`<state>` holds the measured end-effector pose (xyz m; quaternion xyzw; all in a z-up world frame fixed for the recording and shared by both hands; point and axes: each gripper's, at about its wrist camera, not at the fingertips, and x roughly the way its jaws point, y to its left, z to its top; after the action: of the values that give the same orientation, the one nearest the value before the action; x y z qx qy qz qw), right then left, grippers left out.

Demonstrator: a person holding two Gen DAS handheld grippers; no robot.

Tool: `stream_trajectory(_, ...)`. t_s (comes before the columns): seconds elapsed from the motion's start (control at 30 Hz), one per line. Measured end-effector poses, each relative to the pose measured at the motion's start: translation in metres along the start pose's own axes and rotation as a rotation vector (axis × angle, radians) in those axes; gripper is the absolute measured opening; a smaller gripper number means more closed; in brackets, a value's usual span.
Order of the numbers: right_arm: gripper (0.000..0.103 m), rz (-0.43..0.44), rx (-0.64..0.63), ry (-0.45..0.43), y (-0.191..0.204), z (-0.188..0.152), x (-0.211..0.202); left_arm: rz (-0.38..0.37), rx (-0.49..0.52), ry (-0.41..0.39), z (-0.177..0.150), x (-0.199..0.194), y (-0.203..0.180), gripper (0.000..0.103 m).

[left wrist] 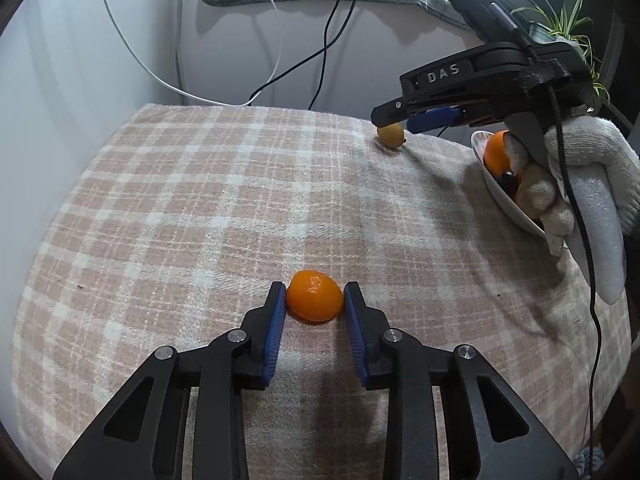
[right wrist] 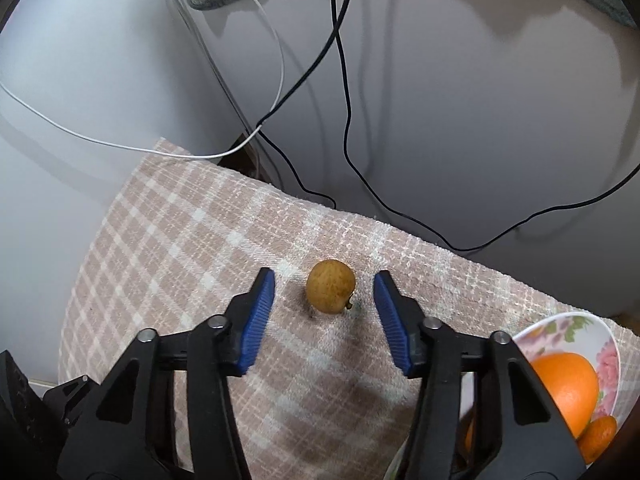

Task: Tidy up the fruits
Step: 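Grasp the last kiwi with the right gripper while the left grasps a small mandarin, then carry the kiwi and small mandarin over the plate with both grippers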

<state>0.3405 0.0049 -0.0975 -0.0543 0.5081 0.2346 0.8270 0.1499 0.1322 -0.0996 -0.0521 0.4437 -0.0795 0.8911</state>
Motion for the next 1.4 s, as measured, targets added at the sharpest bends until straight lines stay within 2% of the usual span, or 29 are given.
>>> stream_trajectory(0.17,0.044,-0.013,0.003,0.014,0.003,0.003,0.012,-0.004,-0.003,0.0,0.0,0.002,0.002,0.027)
stream_trajectory(0.27,0.03,-0.026,-0.004,0.029,0.006,0.004,0.02,-0.001,-0.003,-0.001,0.001,0.001,0.001,0.026)
stream_trajectory(0.3,0.029,-0.028,-0.006,0.034,0.006,0.003,0.021,-0.001,-0.003,-0.002,0.001,0.001,0.001,0.026)
stream_trajectory(0.57,0.028,-0.022,-0.023,0.013,0.006,-0.002,0.014,0.001,-0.018,-0.014,-0.001,-0.004,0.001,0.026)
stream_trajectory(1.2,0.028,0.084,-0.029,-0.129,-0.013,-0.042,-0.086,-0.03,-0.01,-0.079,0.004,-0.036,-0.024,0.026)
stream_trajectory(1.4,0.028,0.075,-0.035,-0.188,-0.029,-0.06,-0.125,-0.064,0.01,-0.091,0.01,-0.038,-0.045,0.026)
